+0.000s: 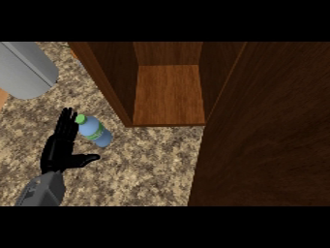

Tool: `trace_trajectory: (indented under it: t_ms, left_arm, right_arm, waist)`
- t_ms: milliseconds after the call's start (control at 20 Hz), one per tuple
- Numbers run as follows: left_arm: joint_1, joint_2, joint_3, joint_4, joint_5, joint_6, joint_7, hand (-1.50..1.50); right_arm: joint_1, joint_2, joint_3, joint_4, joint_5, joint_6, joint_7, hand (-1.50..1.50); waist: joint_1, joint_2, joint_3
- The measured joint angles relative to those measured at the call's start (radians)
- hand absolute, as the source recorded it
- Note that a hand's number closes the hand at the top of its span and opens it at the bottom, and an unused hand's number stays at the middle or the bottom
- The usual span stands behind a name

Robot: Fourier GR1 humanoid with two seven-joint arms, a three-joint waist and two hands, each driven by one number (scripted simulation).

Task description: Pick up the bottled water, place it into the cabinet and close the cabinet

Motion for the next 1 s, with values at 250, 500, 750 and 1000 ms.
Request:
trace_trajectory:
  t_ms: [250,500,750,1000]
  left_arm:
    - [-0.064,0.010,0.026,0.128,0.006,-0.032,-0.075,-1.50]
    - [-0.116,0.007,0.041,0.229,0.011,-0.057,-0.124,-1.50]
    - [-0.153,0.010,0.054,0.298,0.018,-0.082,-0.153,-1.50]
    - [-0.183,0.006,0.065,0.359,0.024,-0.100,-0.168,-1.50]
  right_arm:
    - [-0.033,-0.005,-0.004,-0.002,0.004,-0.022,0.033,-1.50]
    - [-0.038,-0.015,-0.014,-0.002,0.004,-0.026,0.033,-1.50]
    - [-0.036,-0.007,0.016,0.001,0.009,-0.058,0.025,-1.50]
    - [-0.027,-0.026,-0.002,0.005,0.010,-0.058,0.011,-1.50]
  waist:
    - [-0.005,0.001,-0.001]
    - [-0.006,0.001,-0.001]
    - [-0.007,0.001,-0.001]
    - [-0.010,0.003,-0.001]
